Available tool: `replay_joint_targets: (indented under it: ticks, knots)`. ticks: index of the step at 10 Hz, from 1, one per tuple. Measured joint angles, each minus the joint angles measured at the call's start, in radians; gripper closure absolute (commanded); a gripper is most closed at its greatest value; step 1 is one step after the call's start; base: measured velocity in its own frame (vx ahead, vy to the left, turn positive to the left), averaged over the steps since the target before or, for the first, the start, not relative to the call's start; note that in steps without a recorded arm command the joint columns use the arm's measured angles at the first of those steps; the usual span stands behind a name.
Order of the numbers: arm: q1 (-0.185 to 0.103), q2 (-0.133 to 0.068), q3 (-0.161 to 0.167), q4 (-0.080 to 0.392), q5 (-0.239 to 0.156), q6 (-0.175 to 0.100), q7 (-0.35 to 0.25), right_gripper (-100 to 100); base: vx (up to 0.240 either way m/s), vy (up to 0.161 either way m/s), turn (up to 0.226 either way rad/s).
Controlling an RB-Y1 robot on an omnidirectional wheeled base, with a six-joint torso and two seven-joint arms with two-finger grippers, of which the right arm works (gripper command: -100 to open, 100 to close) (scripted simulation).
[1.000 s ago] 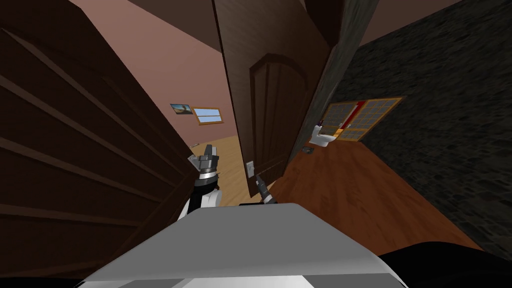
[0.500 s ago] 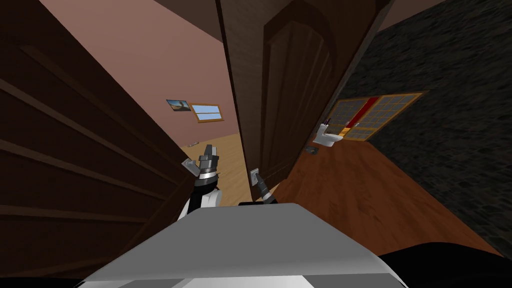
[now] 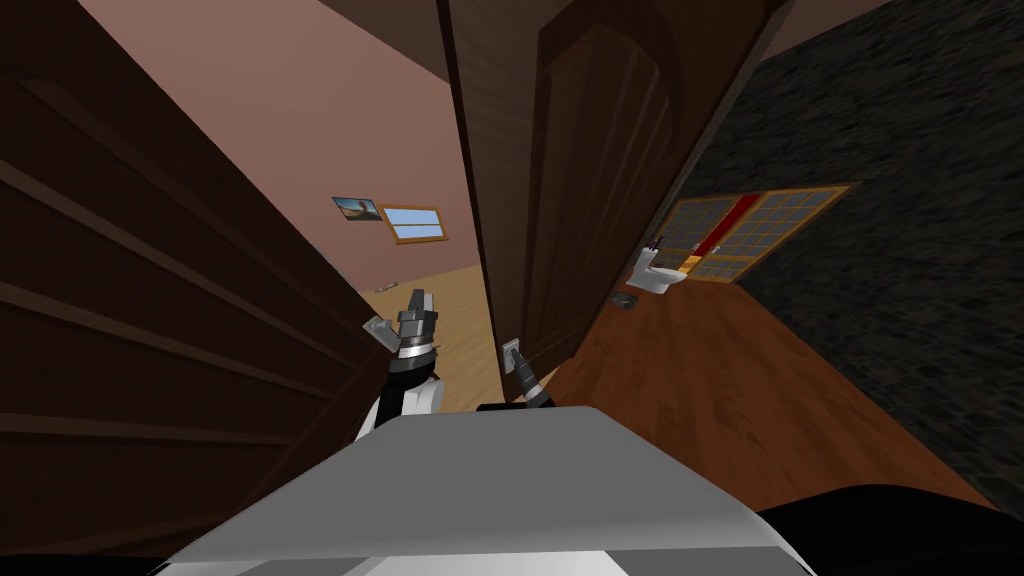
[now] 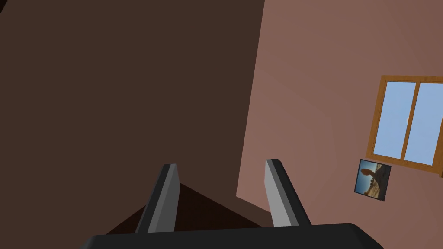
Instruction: Push the door open
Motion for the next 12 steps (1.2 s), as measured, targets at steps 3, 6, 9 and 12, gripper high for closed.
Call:
replay_joint_targets:
  ticks: [3, 6, 9, 12]
  knots:
    - [-0.004, 0.002, 0.000, 0.005, -0.003, 0.002, 0.003, 100, 0.068, 0.045, -0.027]
    - [-0.011, 0.003, -0.002, 0.013, -0.015, 0.006, 0.017, 100, 0.168, 0.111, -0.117]
    - [-0.024, 0.005, -0.007, 0.027, -0.032, 0.008, 0.035, 100, 0.173, 0.144, -0.191]
    - [-0.041, 0.017, -0.017, 0.041, -0.055, 0.023, 0.064, 100, 0.184, 0.171, -0.237]
